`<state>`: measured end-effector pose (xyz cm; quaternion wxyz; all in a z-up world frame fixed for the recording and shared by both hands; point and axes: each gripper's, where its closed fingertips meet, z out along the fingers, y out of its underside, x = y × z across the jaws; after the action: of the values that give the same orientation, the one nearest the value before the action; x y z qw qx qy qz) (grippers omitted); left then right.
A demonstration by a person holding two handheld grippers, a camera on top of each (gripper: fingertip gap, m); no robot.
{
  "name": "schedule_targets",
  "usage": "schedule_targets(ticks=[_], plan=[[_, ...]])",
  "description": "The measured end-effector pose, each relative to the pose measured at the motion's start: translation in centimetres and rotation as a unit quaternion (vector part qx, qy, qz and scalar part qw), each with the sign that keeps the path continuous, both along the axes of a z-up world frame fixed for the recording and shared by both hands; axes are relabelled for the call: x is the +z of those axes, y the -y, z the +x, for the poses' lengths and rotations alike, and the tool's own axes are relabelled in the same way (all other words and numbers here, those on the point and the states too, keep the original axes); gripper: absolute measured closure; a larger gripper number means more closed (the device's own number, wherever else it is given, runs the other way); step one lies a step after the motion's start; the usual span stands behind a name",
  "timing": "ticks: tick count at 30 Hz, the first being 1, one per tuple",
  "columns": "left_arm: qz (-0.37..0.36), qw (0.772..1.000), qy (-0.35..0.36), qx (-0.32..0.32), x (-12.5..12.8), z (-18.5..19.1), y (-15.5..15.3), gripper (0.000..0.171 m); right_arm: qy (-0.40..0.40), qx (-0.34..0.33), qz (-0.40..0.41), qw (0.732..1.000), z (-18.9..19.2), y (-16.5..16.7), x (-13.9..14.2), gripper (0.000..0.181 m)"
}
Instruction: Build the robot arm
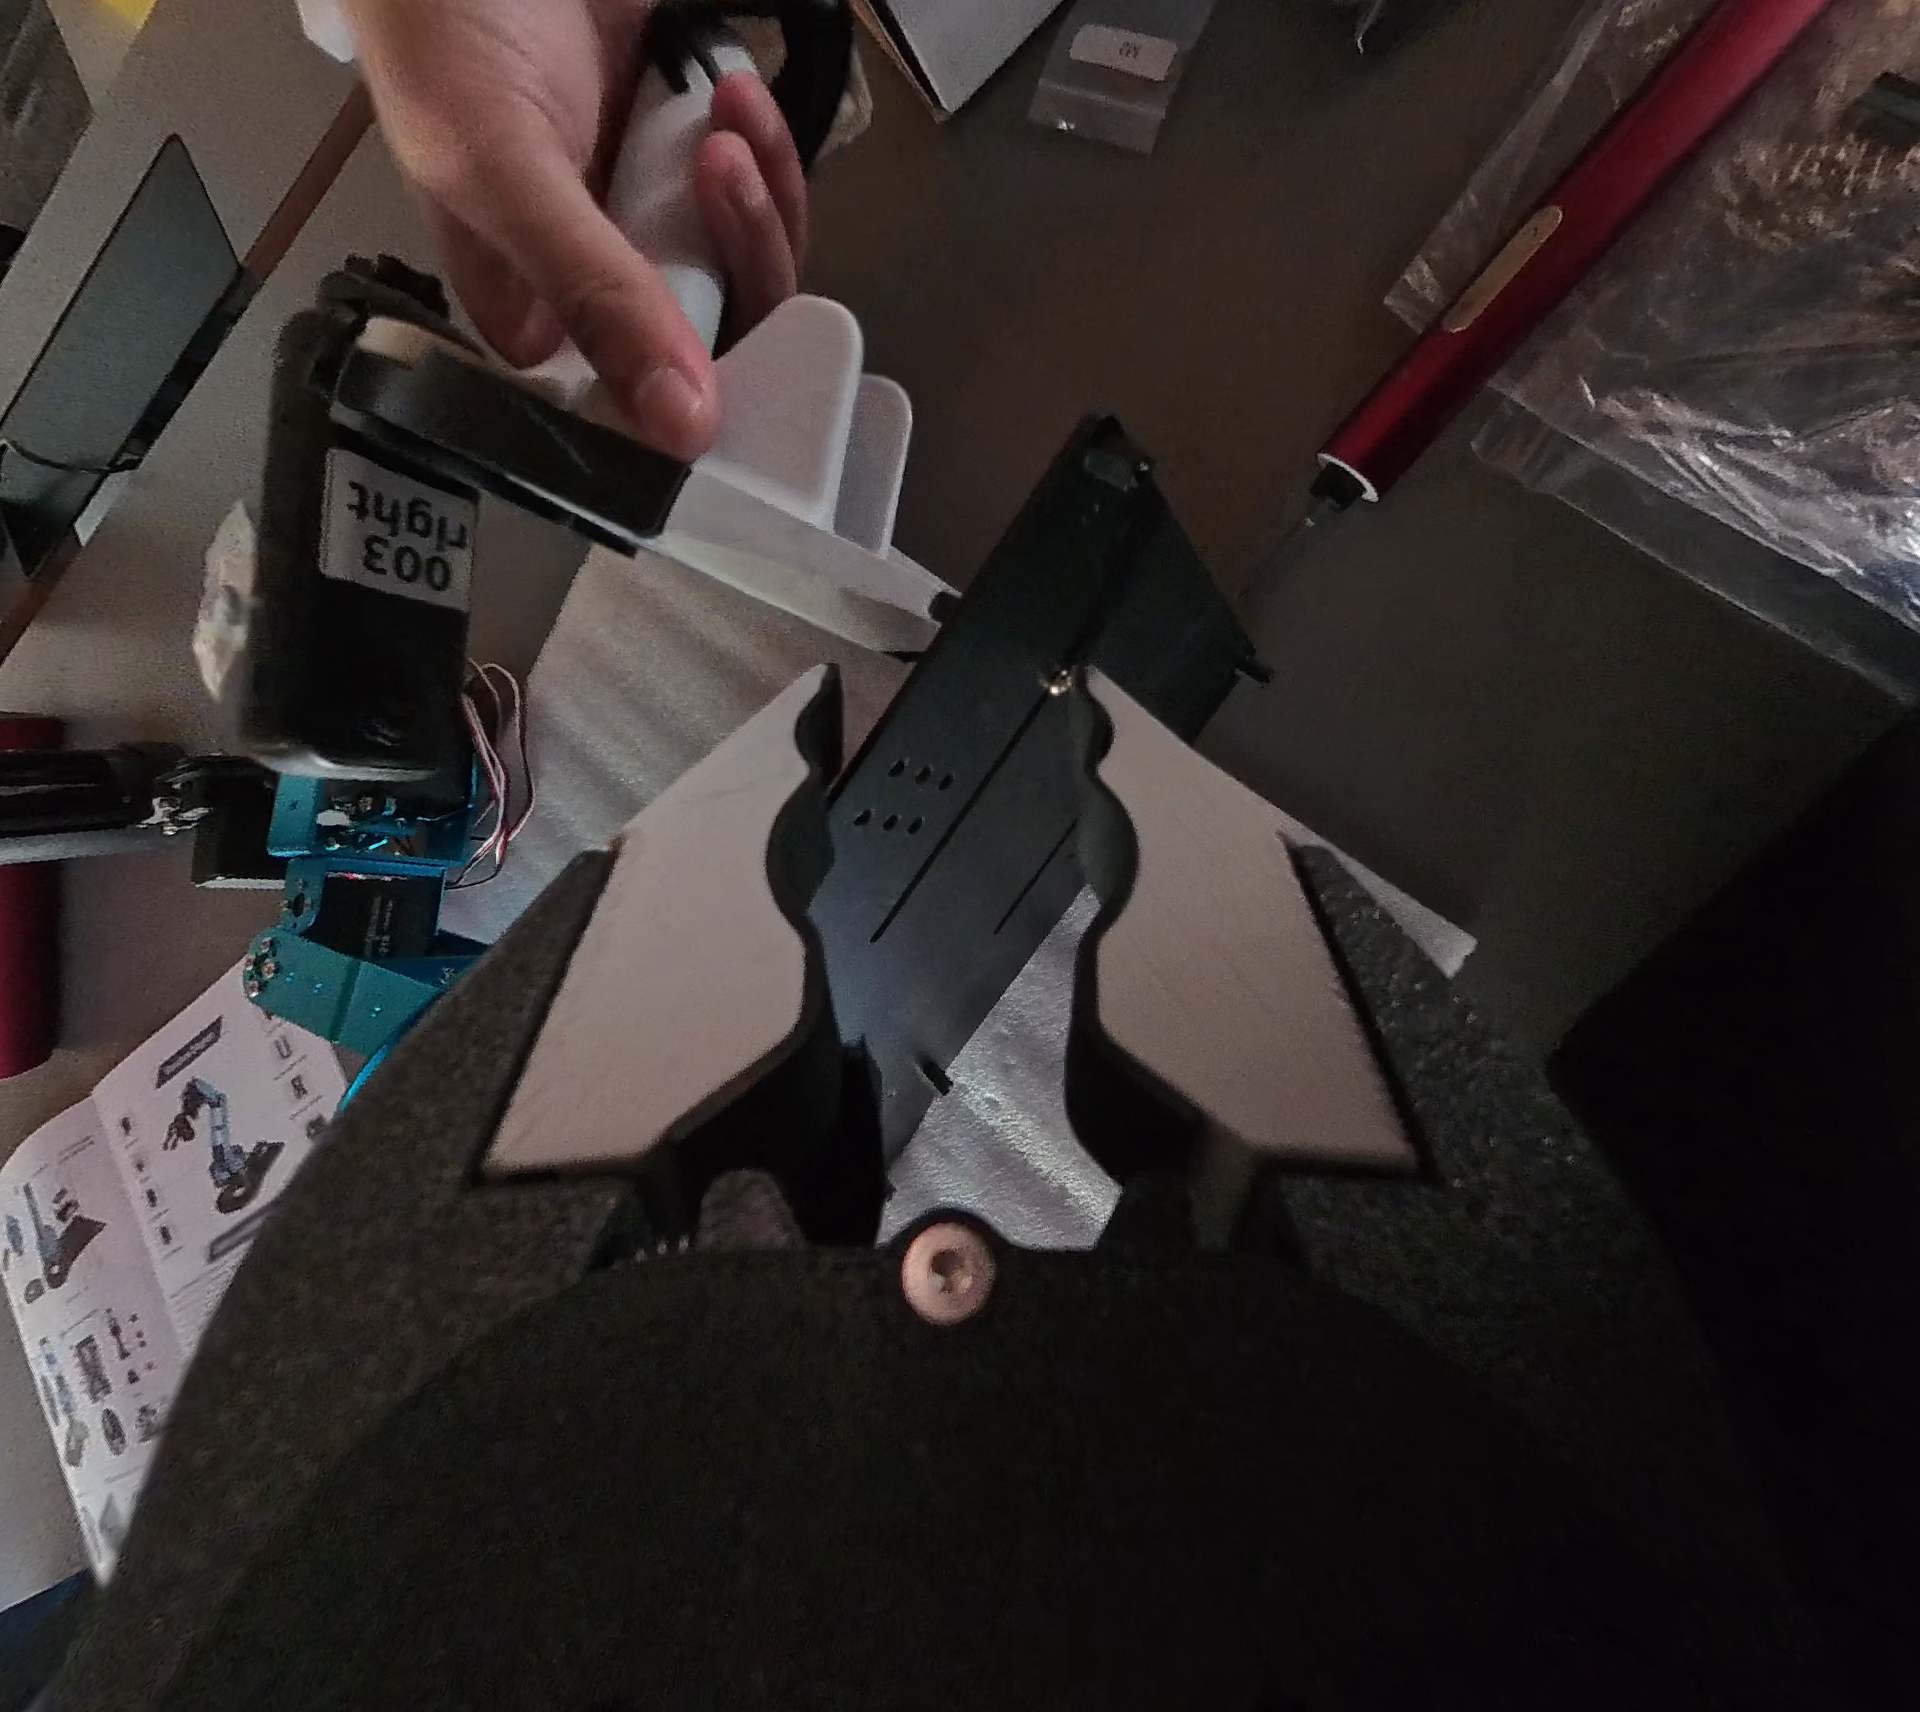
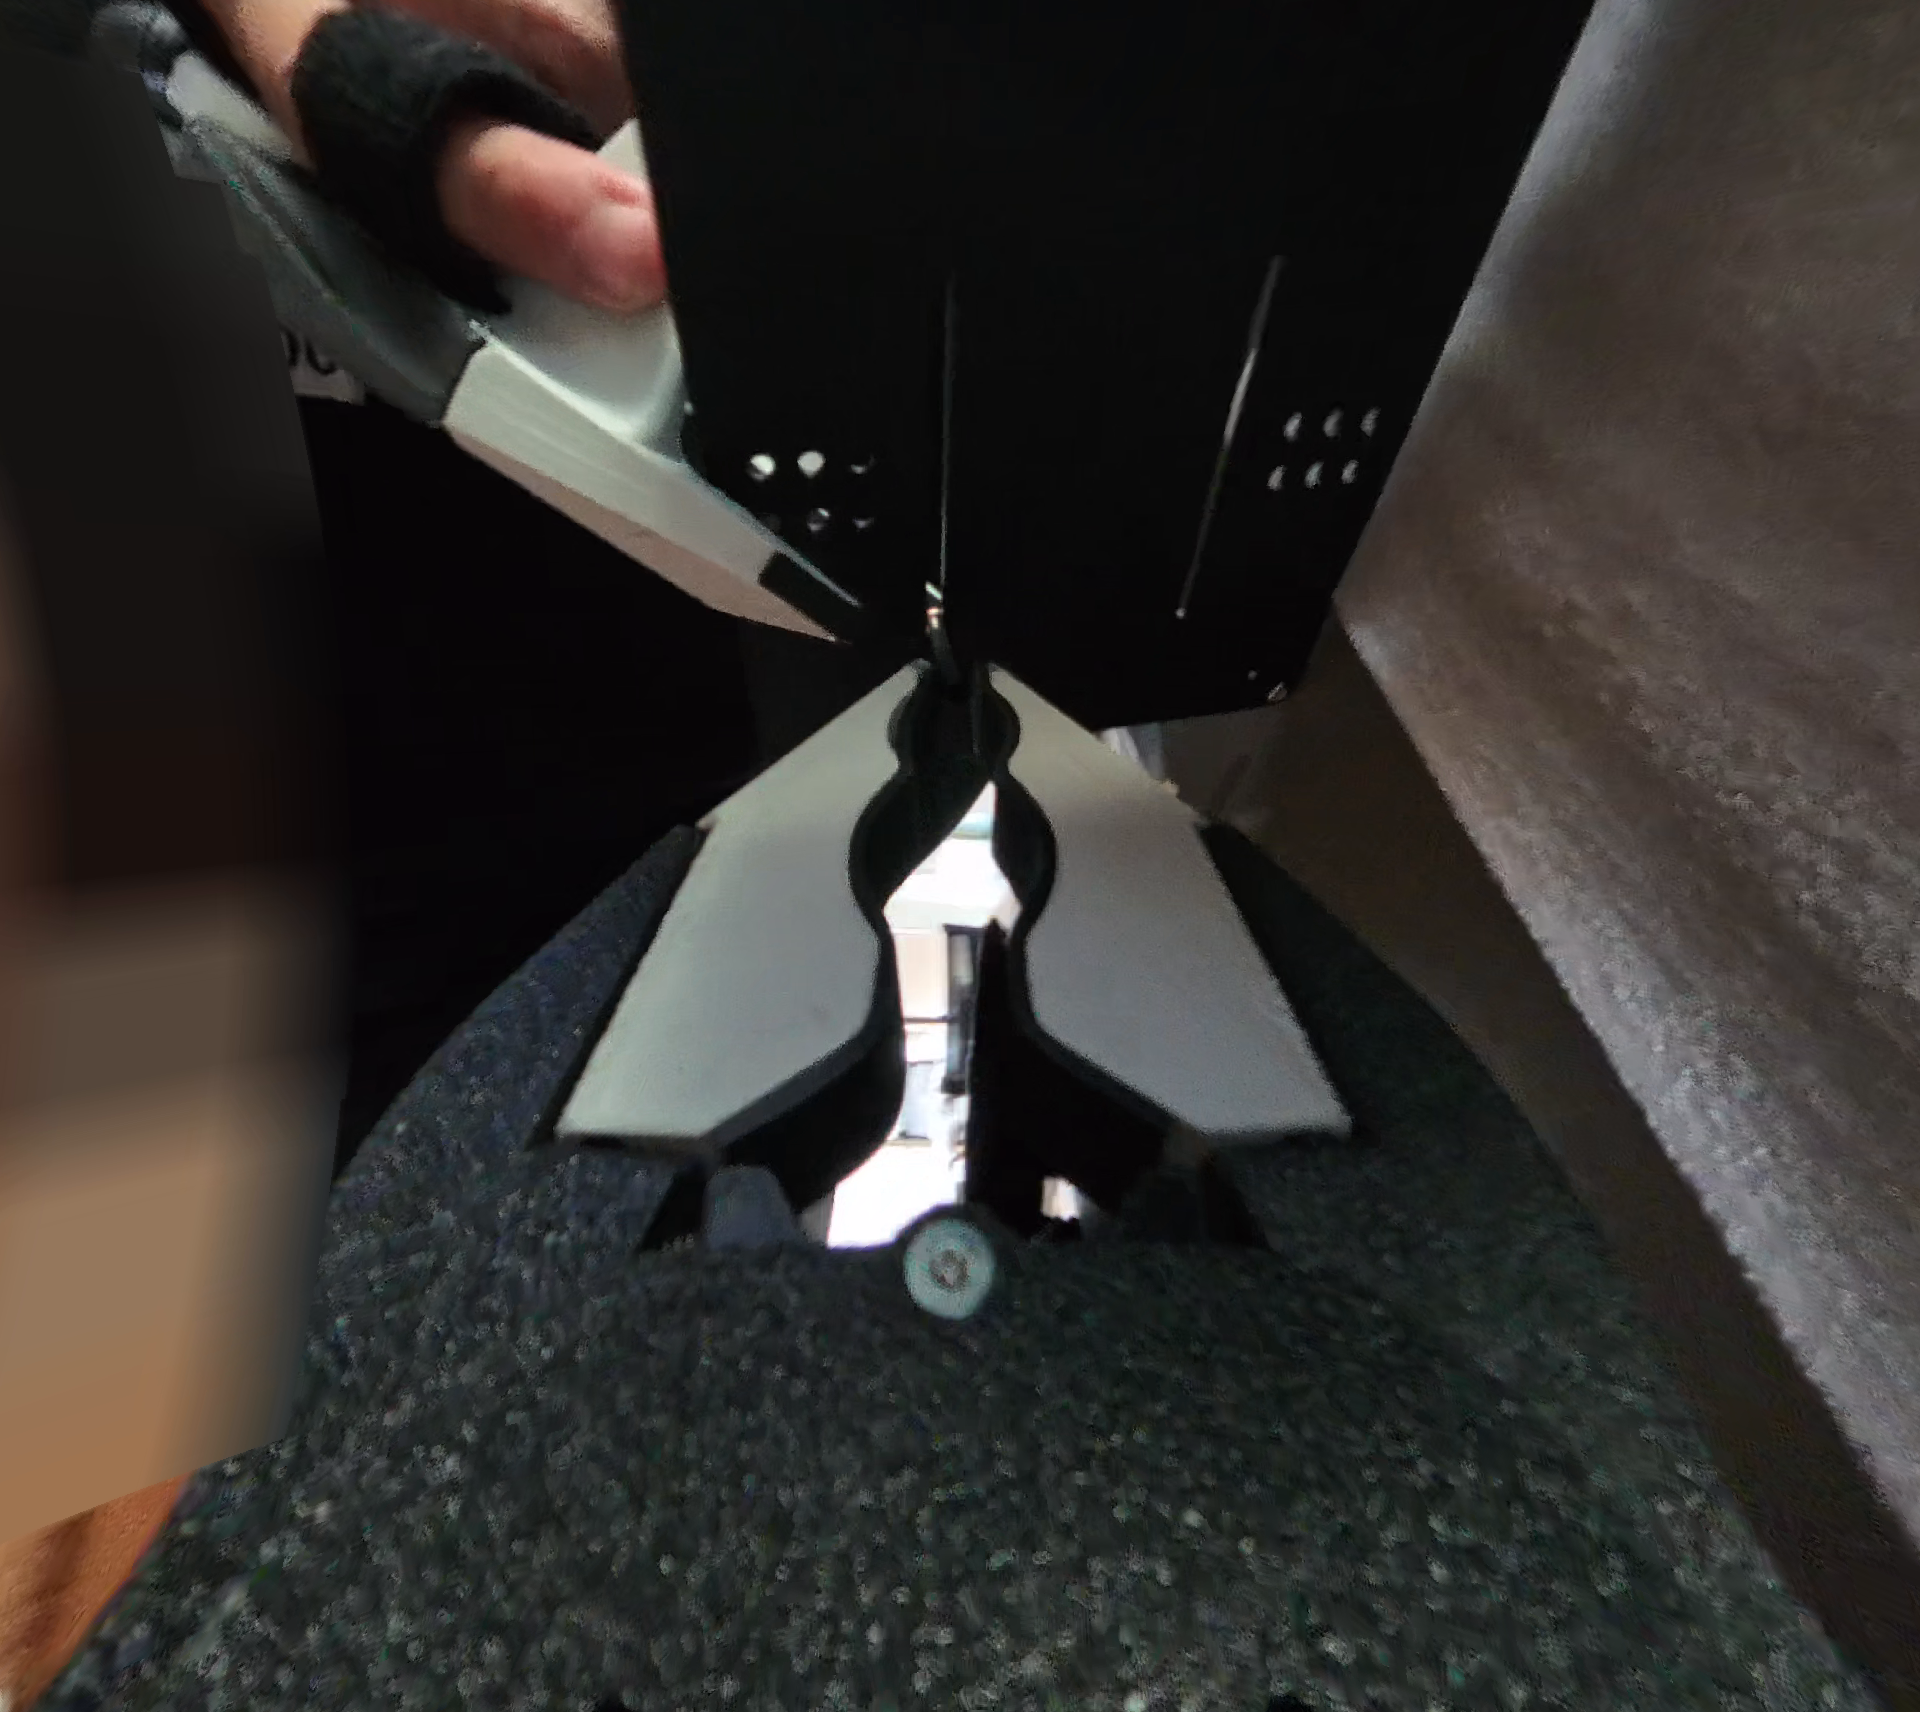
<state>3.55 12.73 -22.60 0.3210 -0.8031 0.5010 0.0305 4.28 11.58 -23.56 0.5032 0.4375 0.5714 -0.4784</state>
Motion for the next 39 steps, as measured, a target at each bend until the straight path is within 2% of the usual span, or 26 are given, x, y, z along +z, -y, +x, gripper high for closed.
schedule_targets(ticks=[4, 8, 13, 17, 19, 22, 25, 27, 30, 31, 33, 39], plan=[[-0.007, 1.0, -0.009, -0.009, -0.1, -0.1, 0.1, 0.132, 0.095, 0.019, -0.02, 0.995, 0.3, 0.2, 0.2, 0.176], [-0.006, 1.0, -0.017, -0.018, -0.1, -0.1, 0.1, 0.134, 0.108, 0.0, -0.033, 0.994, -0.8, 0.2, 0.2, 0.176], [0.0, 1.0, -0.013, -0.018, 0.0, -0.2, 0.0, 0.134, 0.054, 0.017, -0.014, 0.998, -0.5, 0.1, 0.1, 0.176], [0.033, 0.999, 0.005, 0.004, 0.6, -0.5, 0.0, 0.131, 0.026, 0.024, -0.005, 0.999, -0.3, 0.0, -0.1, 0.177], [0.062, 0.997, 0.038, 0.019, 1.7, -0.8, 0.2, 0.137, 0.018, 0.026, -0.007, 0.999, -0.3, 0.0, 0.0, 0.177], [0.104, 0.986, 0.125, 0.041, 3.4, -1.2, 1.3, 0.157, -0.019, 0.03, 0.022, 0.999, -0.2, -0.5, -0.4, 0.176], [0.042, 0.969, 0.227, 0.091, 1.9, -1.2, 3.0, 0.157, -0.139, 0.016, 0.062, 0.988, -0.7, -1.4, -0.6, 0.176], [0.01, 0.946, 0.296, 0.133, 1.1, -0.9, 3.3, 0.157, -0.232, 0.002, 0.075, 0.97, -1.5, -1.6, -0.2, 0.177], [0.003, 0.913, 0.367, 0.177, 1.2, -0.1, 2.8, 0.16, -0.368, -0.014, 0.086, 0.926, -2.2, -1.4, 0.8, 0.177], [0.008, 0.909, 0.373, 0.187, 1.0, 0.0, 2.6, 0.169, -0.414, -0.01, 0.093, 0.905, -2.1, -1.3, 0.9, 0.177], [0.008, 0.907, 0.374, 0.194, 0.2, 0.4, 2.7, 0.171, -0.492, 0.006, 0.119, 0.862, -2.0, -1.2, 0.2, 0.174], [0.0, 0.899, 0.392, 0.194, -0.6, 1.2, 2.7, 0.171, -0.615, 0.026, 0.109, 0.78, -0.9, -0.9, -0.1, 0.176]])
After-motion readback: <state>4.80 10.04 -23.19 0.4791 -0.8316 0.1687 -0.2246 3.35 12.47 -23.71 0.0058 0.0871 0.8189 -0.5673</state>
